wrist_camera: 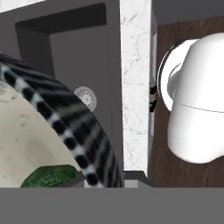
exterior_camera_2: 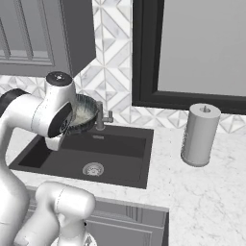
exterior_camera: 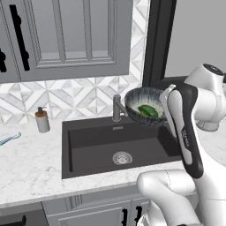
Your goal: Pick the broccoli from the sink and place it in the bowl. Then pick the bowl and place it in the microwave. Then close the microwave door and press the start button.
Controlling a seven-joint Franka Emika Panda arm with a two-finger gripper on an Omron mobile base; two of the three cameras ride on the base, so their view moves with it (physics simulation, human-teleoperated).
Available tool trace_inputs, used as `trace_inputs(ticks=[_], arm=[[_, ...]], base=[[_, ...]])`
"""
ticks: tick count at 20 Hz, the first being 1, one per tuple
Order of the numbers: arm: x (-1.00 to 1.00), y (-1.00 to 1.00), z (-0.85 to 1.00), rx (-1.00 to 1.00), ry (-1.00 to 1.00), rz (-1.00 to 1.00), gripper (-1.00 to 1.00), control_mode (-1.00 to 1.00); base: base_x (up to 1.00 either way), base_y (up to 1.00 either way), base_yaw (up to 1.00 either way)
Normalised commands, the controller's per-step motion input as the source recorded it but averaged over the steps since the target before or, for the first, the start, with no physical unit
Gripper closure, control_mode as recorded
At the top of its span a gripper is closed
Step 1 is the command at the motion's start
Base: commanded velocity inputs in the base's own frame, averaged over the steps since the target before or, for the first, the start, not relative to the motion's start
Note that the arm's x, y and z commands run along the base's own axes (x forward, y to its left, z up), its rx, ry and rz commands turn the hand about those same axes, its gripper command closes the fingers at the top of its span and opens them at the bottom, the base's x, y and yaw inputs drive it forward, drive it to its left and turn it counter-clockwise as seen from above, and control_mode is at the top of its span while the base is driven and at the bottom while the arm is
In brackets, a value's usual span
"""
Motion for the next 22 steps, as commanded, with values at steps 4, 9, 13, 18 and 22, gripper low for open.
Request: trace_inputs(ticks=[4, 9, 13, 18, 22], arm=[[-0.11, 0.0, 0.3, 0.0, 0.0, 0.0, 1.0, -1.0], [-0.21, 0.0, 0.42, 0.0, 0.0, 0.0, 1.0, -1.0], [-0.55, 0.02, 0.23, 0.0, 0.0, 0.0, 1.0, -1.0], [-0.49, 0.07, 0.29, -0.05, -0.16, 0.0, 1.0, -1.0], [0.0, 0.0, 0.0, 0.0, 0.0, 0.0, 1.0, 1.0]], base=[[0.0, 0.0, 0.0], [0.0, 0.0, 0.0], [0.0, 0.0, 0.0], [0.0, 0.0, 0.0], [-0.03, 0.0, 0.0]])
